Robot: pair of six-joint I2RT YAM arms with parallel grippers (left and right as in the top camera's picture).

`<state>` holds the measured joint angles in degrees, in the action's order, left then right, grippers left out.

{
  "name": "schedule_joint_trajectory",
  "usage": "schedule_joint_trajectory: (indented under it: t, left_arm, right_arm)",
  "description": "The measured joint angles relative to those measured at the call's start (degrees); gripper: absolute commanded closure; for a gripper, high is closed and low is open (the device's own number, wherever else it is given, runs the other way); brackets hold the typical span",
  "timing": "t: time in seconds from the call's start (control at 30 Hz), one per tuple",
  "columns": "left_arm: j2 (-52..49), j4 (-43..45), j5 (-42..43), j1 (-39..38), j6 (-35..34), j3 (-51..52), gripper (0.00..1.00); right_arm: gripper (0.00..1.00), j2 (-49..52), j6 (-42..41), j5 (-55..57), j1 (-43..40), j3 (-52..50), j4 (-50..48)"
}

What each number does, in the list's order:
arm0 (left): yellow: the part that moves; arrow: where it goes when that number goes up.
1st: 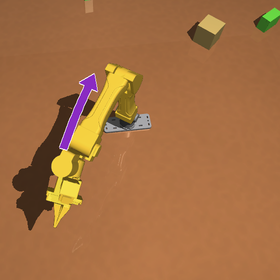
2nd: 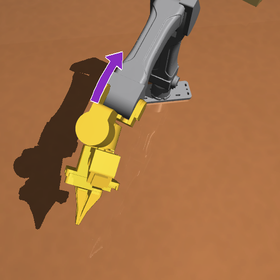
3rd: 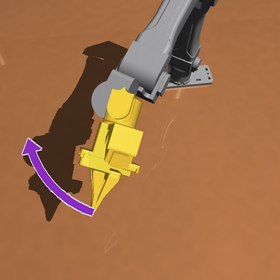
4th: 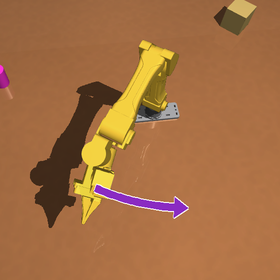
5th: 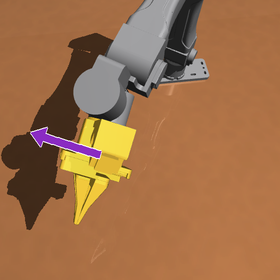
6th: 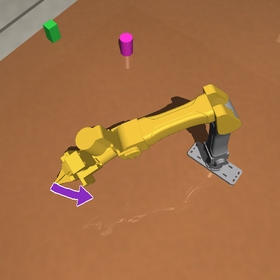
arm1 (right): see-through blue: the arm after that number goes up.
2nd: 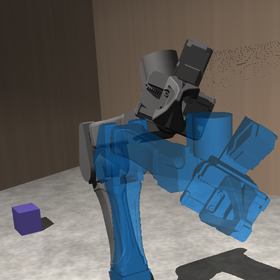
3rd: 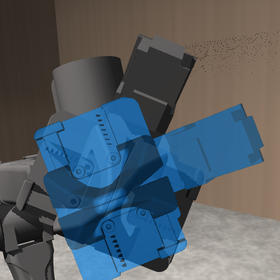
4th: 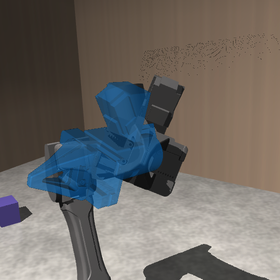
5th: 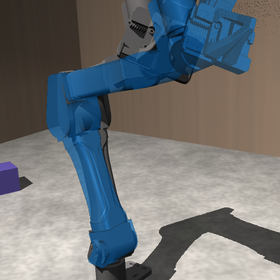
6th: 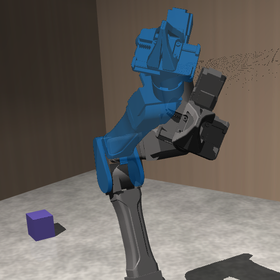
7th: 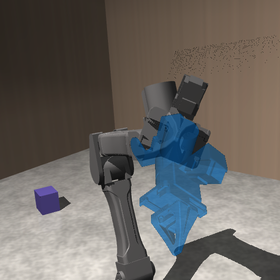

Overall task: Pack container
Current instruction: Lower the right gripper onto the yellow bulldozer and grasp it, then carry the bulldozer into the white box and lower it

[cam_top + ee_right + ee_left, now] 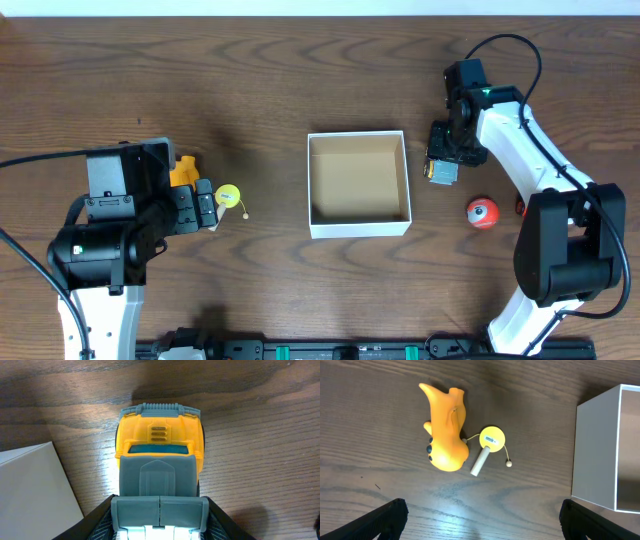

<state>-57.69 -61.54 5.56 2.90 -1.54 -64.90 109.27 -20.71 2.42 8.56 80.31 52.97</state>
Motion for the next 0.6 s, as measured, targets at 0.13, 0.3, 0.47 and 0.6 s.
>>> schedule_joint_trajectory:
  t: [0.13,0.3,0.47,0.6]
  left_arm:
    - [0.0,0.0,0.0,0.0,0.0,0.0,0.02]
    - [0.0,0.0,0.0,0.0,0.0,0.0,0.02]
    - [0.0,0.0,0.0,0.0,0.0,0.0,0.02]
    - [0.0,0.0,0.0,0.0,0.0,0.0,0.02]
  right_arm:
    - [0.78,0.0,0.2,0.0,0.0,0.0,0.0]
    - [0.99,0.0,0.4,0.0,0.0,0.0,0.0]
    - [0.99,0.0,0.6,0.0,0.0,1.2,1.0]
    - [0.99,-0.6,1.9,0.0,0.2,4.9,3.5]
